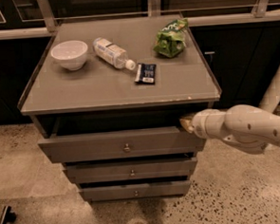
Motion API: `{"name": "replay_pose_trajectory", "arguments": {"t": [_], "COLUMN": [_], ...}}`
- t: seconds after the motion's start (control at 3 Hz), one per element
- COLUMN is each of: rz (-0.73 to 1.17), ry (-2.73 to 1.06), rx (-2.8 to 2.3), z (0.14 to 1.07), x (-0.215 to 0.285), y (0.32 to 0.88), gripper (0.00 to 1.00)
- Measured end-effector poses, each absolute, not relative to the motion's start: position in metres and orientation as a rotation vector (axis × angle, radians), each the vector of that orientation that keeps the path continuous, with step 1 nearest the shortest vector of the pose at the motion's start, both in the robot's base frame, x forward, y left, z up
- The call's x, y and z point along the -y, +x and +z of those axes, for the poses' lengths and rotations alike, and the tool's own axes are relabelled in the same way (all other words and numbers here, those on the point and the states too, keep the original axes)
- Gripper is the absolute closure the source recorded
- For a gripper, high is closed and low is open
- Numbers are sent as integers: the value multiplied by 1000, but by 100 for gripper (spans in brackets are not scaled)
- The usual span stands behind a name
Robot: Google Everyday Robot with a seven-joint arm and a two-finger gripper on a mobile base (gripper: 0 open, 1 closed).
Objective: Open top drawer
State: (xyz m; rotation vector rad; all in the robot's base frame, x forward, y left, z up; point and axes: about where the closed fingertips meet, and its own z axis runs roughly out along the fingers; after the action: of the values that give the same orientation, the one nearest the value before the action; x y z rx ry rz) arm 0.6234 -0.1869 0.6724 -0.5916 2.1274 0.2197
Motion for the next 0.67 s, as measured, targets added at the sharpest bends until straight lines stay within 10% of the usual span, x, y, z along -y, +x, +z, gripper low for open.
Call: {"name": "replay_pose_trajectory", "arguments": {"t": [0.67], "rz": [255], "ry": [-633], "rx": [-2151], "z": [671], "x": [183], "y": [615], "gripper": [100]}}
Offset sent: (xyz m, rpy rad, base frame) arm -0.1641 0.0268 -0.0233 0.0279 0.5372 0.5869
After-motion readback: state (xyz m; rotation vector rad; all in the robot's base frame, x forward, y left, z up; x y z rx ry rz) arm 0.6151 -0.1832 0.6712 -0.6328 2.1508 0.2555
